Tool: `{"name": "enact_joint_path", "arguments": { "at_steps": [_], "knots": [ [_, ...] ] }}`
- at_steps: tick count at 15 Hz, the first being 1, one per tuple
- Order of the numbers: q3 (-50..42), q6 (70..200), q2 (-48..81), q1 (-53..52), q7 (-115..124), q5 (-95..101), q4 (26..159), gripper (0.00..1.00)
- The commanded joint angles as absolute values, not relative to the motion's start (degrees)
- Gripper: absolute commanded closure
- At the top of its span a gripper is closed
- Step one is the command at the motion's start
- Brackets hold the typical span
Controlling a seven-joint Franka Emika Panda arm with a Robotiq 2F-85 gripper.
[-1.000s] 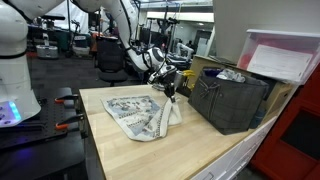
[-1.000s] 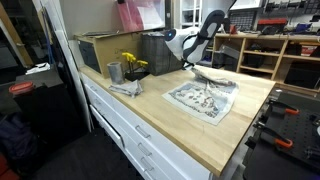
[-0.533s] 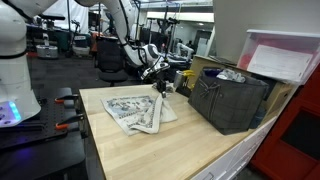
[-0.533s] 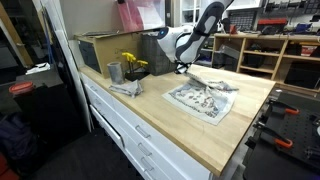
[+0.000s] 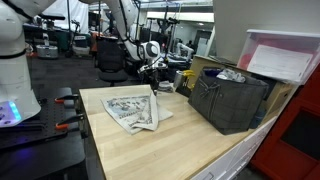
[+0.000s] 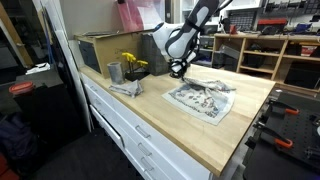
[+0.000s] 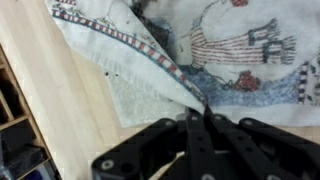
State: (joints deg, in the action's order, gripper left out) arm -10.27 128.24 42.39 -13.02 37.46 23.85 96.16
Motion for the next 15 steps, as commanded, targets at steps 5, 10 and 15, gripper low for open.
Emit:
{"name": "enact_joint_path", "arguments": {
  "at_steps": [5,10,15],
  "knots": [
    [-6.2,120.3,41.7,-12.3,34.0,14.3,90.9,0.99],
    [-5.8,118.4,43.0,-13.6,35.4,13.3,88.2,0.99],
    [-5.4,116.5,44.1,-14.6,36.2,13.0,86.9,0.99]
  ]
}}
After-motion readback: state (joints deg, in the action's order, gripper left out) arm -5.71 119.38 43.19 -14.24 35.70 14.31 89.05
